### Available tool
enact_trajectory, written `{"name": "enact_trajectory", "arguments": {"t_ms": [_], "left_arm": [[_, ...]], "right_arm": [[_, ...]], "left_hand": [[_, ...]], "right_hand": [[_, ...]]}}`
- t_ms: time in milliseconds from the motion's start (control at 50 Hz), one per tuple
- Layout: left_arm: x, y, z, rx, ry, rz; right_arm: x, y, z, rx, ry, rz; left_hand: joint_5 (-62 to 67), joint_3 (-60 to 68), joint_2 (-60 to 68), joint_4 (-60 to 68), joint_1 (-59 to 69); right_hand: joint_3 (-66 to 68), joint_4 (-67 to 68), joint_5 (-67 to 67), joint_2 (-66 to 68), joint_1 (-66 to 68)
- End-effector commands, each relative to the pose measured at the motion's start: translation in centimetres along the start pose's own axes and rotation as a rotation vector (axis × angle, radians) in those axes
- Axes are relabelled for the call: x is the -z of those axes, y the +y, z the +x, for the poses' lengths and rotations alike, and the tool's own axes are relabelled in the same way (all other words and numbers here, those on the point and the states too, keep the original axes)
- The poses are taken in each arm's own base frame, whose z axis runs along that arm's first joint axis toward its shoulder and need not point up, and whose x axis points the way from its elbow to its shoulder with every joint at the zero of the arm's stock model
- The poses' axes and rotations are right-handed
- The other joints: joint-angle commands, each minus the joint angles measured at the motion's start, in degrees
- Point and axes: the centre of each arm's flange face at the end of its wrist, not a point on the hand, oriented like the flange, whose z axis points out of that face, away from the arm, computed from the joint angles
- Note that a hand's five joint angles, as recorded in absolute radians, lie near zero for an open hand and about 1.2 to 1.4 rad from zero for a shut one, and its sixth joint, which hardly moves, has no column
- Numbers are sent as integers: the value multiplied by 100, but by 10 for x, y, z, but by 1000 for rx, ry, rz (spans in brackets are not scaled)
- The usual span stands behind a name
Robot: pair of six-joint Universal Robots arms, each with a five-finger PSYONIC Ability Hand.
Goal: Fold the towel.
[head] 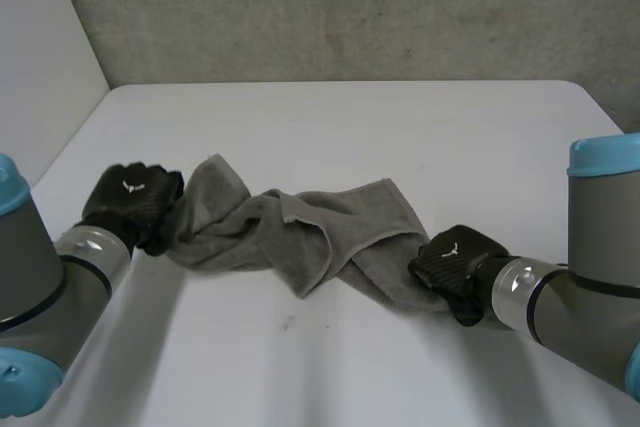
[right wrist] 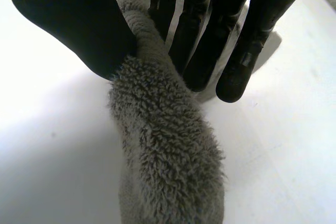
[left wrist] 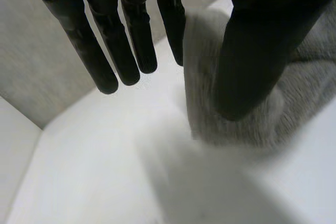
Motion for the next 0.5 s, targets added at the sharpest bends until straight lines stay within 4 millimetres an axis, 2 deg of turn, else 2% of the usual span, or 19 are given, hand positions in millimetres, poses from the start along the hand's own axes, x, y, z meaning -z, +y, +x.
{"name": "enact_trajectory", "arguments": {"t_ms": [20, 40, 60, 100, 160, 180, 200, 220, 260, 320, 360, 500], "left_arm": [[20, -39, 15, -23, 33, 173], [25, -48, 27, -30, 65, 224], [25, -48, 27, -30, 65, 224], [34, -63, 50, -40, 126, 316], [35, -65, 60, -54, 153, 339], [35, -65, 72, -81, 190, 353], [32, -63, 82, -120, 228, 356], [32, -63, 82, -121, 229, 356], [27, -54, 104, -223, 314, 356], [25, -47, 114, -281, 352, 355], [17, -36, 130, -378, 395, 357], [-3, -18, 146, -458, 420, 327]], "right_arm": [[2, -2, 1, 5, 36, 42], [2, -2, 1, 4, 34, 41], [2, -2, 1, 4, 34, 41], [2, 0, -1, 2, 28, 36], [2, 1, -2, 2, 27, 35], [2, 1, -2, 2, 27, 35], [2, 1, -2, 3, 24, 35], [2, 1, -2, 3, 24, 35], [2, 2, -3, 2, 23, 34], [2, 3, -4, 3, 22, 34], [2, 3, -5, 4, 21, 35], [2, 3, -7, 7, 18, 37]], "left_hand": [[-451, -464, -456, -455, -445], [-803, -816, -808, -807, -797], [-806, -819, -811, -811, -800], [-1243, -1256, -1247, -1247, -1237], [-1277, -1290, -1282, -1282, -1272], [-1277, -1290, -1282, -1282, -1272], [-1277, -1290, -1282, -1282, -1272], [-1277, -1290, -1282, -1282, -1272], [-1261, -1274, -1265, -1265, -1255], [-1260, -1273, -1265, -1265, -1255], [-1193, -1206, -1198, -1198, -1188], [-1193, -1206, -1198, -1197, -1187]], "right_hand": [[1193, 1167, 1435, 1278, 2447], [1193, 1167, 1435, 1278, 2447], [1193, 1167, 1435, 1278, 2447], [1193, 1167, 1435, 1278, 2447], [1193, 1167, 1435, 1278, 2447], [1193, 1167, 1435, 1278, 2447], [1193, 1167, 1435, 1278, 2447], [1193, 1167, 1435, 1278, 2447], [1193, 1167, 1435, 1278, 2447], [1193, 1167, 1435, 1278, 2447], [1193, 1167, 1435, 1278, 2447], [1193, 1167, 1435, 1278, 2447]]}}
